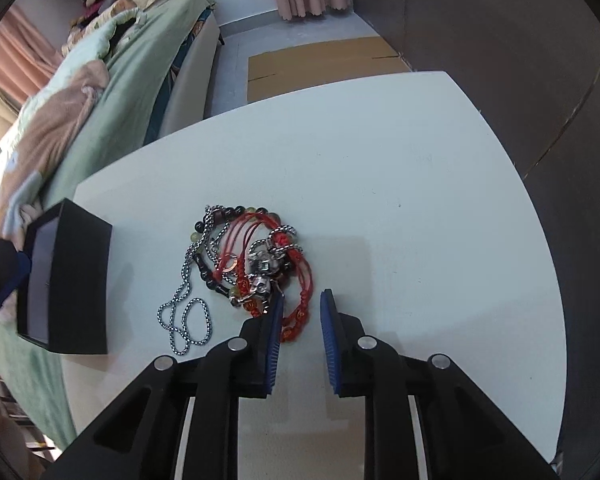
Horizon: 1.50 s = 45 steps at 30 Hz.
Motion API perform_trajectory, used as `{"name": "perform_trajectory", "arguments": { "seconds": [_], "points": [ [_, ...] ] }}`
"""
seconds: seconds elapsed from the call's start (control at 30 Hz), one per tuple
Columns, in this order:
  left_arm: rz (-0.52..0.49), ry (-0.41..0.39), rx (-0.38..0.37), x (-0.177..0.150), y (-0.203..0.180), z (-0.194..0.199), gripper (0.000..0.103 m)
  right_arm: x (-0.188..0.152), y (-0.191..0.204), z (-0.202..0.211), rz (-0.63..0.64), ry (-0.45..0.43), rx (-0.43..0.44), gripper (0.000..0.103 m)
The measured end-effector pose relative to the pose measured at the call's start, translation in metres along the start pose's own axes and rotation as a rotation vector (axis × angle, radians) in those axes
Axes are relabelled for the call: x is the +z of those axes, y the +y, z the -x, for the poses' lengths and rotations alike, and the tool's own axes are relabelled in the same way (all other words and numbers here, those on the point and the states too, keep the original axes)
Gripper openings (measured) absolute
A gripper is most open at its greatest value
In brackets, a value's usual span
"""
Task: Organize jewelry
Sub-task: 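Reach the right tool to the red chain bracelet and close on it, then lift the red bracelet with the right tool while the left tool grasps its trailing silver chain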
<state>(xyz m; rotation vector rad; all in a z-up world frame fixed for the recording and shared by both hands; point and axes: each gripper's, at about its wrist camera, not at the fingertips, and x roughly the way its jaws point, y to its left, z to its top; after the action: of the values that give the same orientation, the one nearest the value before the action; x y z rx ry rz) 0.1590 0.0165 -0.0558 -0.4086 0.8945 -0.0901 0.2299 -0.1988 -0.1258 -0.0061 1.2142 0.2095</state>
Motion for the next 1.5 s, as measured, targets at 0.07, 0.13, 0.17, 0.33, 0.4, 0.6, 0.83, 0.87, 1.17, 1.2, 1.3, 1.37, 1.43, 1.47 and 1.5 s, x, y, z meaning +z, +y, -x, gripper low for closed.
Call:
{"name": "perform_trajectory", "arguments": {
  "seconds": [0.07,0.13,0.17,0.33,0.4,0.6,0.83,0.87,1.17,1.2,1.3,1.37,1.43,1.47,1.5],
  "points": [
    [-0.001,0.001,0.001,0.0,-0.001,0.0,0.071,-0.001,0.002,0.0,0.012,0.006,0.016,0.007],
    [-0.004,0.002,0.001,0.0,-0.001,0.0,0.071,-0.001,-0.004,0.006,-0.009,-0.005,0.027,0.007],
    [-0.007,0.003,0.0,-0.001,-0.002,0.0,0.071,-0.001,-0.009,0.01,-0.024,-0.018,0.033,0.007],
    [-0.027,0.007,-0.009,-0.004,-0.01,-0.002,0.071,-0.001,-0.039,0.039,-0.131,-0.094,0.141,0.007],
    [-0.037,0.009,-0.01,-0.006,-0.013,-0.003,0.07,-0.002,-0.05,0.049,-0.163,-0.114,0.188,0.007],
    [-0.069,0.032,-0.013,-0.011,-0.026,-0.011,0.061,-0.006,-0.068,0.068,-0.216,-0.16,0.282,0.007],
    [-0.104,0.059,0.0,-0.015,-0.039,-0.025,0.06,-0.001,-0.075,0.088,-0.245,-0.214,0.379,0.007],
    [-0.108,0.063,0.002,-0.016,-0.04,-0.027,0.06,-0.001,-0.077,0.091,-0.247,-0.223,0.389,0.007],
    [-0.163,0.087,-0.002,-0.02,-0.053,-0.043,0.057,-0.005,-0.087,0.117,-0.266,-0.295,0.494,0.007],
    [-0.174,0.095,-0.004,-0.021,-0.056,-0.046,0.057,-0.006,-0.088,0.12,-0.268,-0.302,0.502,0.007],
    [-0.211,0.119,-0.008,-0.026,-0.064,-0.055,0.058,-0.008,-0.091,0.13,-0.272,-0.333,0.527,0.007],
    [-0.237,0.132,-0.005,-0.03,-0.069,-0.059,0.058,-0.009,-0.093,0.135,-0.275,-0.348,0.539,0.007],
    [-0.251,0.142,0.002,-0.032,-0.072,-0.063,0.058,-0.011,-0.096,0.139,-0.278,-0.36,0.553,0.007],
    [-0.253,0.15,0.007,-0.034,-0.073,-0.065,0.058,-0.012,-0.098,0.142,-0.281,-0.369,0.559,0.007],
    [-0.254,0.157,0.013,-0.034,-0.072,-0.066,0.058,-0.013,-0.1,0.145,-0.285,-0.381,0.568,0.007]
  ]
}}
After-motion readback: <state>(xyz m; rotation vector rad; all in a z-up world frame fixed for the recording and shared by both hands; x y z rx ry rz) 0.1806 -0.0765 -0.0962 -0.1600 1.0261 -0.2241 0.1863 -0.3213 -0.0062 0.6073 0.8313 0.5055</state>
